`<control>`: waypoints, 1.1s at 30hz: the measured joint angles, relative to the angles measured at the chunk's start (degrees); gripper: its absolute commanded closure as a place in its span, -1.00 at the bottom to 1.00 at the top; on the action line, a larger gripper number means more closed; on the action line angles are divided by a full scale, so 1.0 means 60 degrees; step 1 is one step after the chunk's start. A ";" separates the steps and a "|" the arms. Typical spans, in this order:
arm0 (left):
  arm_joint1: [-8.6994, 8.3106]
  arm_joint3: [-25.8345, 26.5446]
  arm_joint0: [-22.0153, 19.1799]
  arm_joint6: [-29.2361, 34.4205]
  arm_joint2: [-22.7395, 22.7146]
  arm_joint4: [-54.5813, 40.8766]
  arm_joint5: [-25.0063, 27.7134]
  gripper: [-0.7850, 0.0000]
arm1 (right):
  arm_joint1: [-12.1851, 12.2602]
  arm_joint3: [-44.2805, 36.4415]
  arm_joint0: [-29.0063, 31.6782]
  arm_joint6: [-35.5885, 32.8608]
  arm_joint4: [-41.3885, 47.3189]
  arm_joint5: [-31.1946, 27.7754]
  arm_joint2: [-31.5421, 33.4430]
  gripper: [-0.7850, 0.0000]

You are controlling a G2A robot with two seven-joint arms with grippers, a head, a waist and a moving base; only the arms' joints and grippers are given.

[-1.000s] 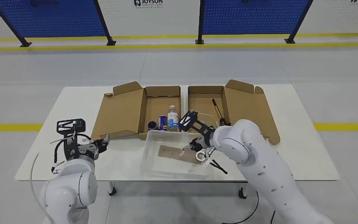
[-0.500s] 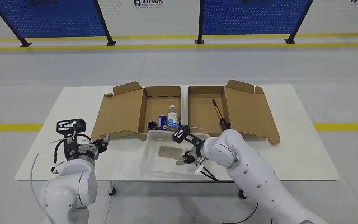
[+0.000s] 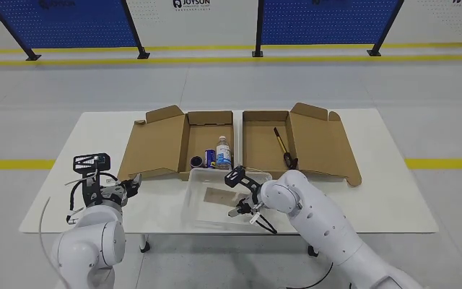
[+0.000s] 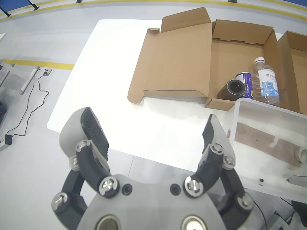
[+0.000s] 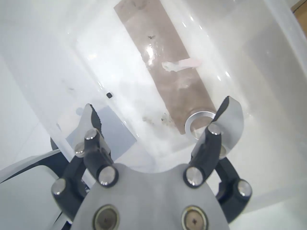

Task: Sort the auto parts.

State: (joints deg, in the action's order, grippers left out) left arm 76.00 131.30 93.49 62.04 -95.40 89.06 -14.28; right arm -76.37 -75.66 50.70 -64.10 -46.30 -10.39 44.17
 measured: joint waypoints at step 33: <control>0.0000 0.0000 0.0000 0.0000 0.0000 0.0000 0.0000 -1.00 | -0.0114 0.0575 -0.0157 -0.0063 0.0764 -0.0217 -0.0152 -1.00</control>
State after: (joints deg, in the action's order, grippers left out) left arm 76.00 131.30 93.49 62.04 -95.40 89.06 -14.28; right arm -77.06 -72.20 49.75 -64.48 -41.72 -11.69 43.26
